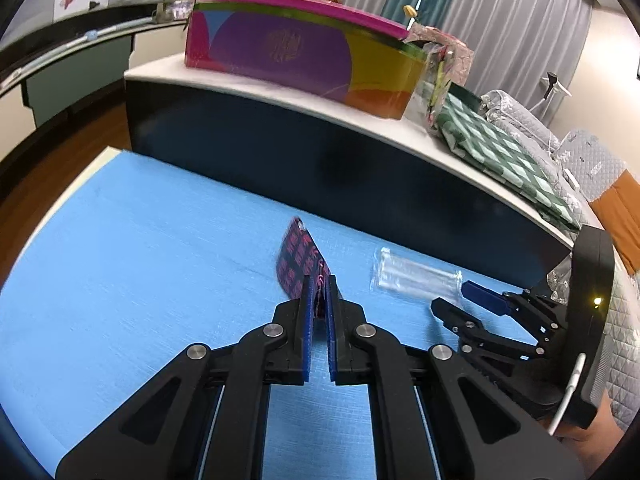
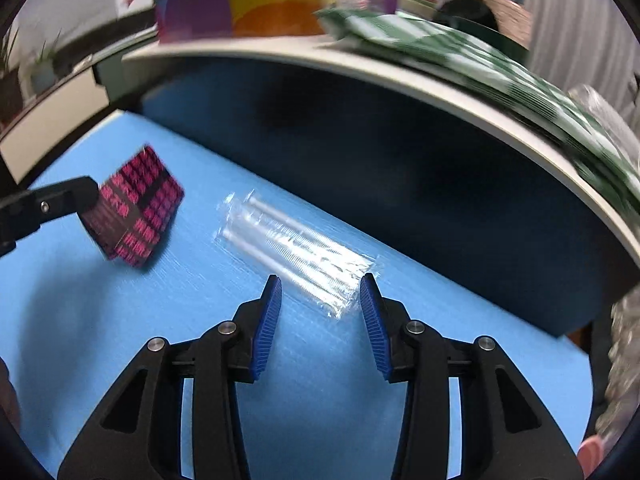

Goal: Collect trash
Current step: 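Grasp the purple-pink wrapper with the left tool while the right tool grasps the clear straws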

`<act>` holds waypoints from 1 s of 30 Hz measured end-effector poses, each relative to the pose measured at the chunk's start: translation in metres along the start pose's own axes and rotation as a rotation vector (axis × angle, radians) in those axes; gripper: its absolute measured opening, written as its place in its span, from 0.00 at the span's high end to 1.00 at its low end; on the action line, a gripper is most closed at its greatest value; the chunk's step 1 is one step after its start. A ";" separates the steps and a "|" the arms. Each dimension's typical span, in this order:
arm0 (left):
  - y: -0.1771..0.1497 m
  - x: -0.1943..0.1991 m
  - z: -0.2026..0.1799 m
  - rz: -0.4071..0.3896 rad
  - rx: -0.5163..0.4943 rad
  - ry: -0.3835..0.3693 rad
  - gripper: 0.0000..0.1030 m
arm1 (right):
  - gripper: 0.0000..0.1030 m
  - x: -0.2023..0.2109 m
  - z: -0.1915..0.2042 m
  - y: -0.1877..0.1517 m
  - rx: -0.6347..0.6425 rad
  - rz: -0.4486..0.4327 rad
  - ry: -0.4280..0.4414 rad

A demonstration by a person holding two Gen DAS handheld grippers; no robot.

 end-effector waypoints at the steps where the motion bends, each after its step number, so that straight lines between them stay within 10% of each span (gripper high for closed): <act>1: -0.001 -0.002 0.001 0.006 0.004 0.000 0.95 | 0.64 -0.001 0.001 0.000 0.011 0.001 -0.001; 7: -0.002 -0.004 -0.001 0.009 -0.002 0.003 0.95 | 0.96 0.002 0.002 -0.004 0.038 -0.002 0.019; 30: -0.008 0.052 -0.034 -0.049 -0.080 -0.052 1.00 | 0.99 0.120 -0.027 -0.045 -0.154 -0.086 0.011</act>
Point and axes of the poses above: each gripper's, at about its wrist camera, not at the fingertips, and x roughly against the way its jaws point, z to its left, y to its top, the point moved 1 cm from there along -x, roughly the way its jaws point, and after that the axes turned 2 degrees about x, right-handed, at the moved point
